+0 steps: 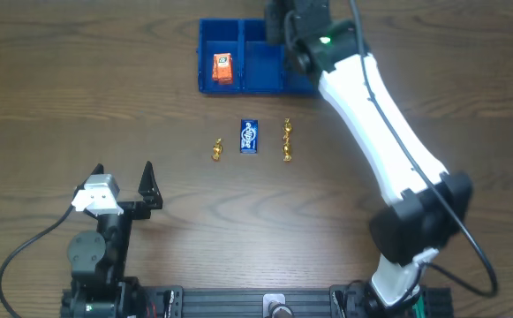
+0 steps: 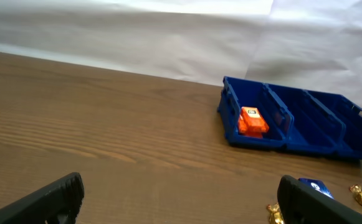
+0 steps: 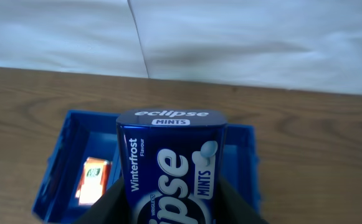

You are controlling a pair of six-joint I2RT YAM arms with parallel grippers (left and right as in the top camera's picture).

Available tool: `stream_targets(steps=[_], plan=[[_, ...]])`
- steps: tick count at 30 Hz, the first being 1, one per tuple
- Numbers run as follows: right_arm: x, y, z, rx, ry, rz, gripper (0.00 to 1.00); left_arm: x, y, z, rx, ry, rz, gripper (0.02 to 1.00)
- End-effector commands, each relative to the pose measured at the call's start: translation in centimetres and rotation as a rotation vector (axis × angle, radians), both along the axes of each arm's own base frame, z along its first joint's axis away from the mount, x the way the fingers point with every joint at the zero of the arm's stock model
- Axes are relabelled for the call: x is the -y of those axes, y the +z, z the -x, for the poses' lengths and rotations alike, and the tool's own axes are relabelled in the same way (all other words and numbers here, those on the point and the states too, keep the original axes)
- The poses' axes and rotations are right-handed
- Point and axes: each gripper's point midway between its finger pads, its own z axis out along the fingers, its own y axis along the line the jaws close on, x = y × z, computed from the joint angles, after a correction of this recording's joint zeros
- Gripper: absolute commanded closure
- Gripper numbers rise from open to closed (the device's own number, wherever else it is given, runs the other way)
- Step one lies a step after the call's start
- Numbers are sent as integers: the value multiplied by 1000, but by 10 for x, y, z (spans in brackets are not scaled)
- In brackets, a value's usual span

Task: Sort Candies Into Trays

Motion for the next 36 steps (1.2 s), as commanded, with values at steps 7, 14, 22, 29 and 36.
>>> stream_targets(steps=[7,14,22,29,36], plan=[[-29,-103,-38,-104,4,-8,965,-1,-16,1,-51,4,-7,20],[-34,-133,-42,-143,-4,-21,965,-1,-16,1,-51,4,-7,20],[-40,-143,-43,-150,-3,-24,965,-1,-16,1,-51,4,-7,20],[-47,-142,-40,-147,10,-24,866,-1,-16,1,-51,4,-7,20],[-43,-144,-39,-150,-6,-6,855,-1,-16,1,-51,4,-7,20]])
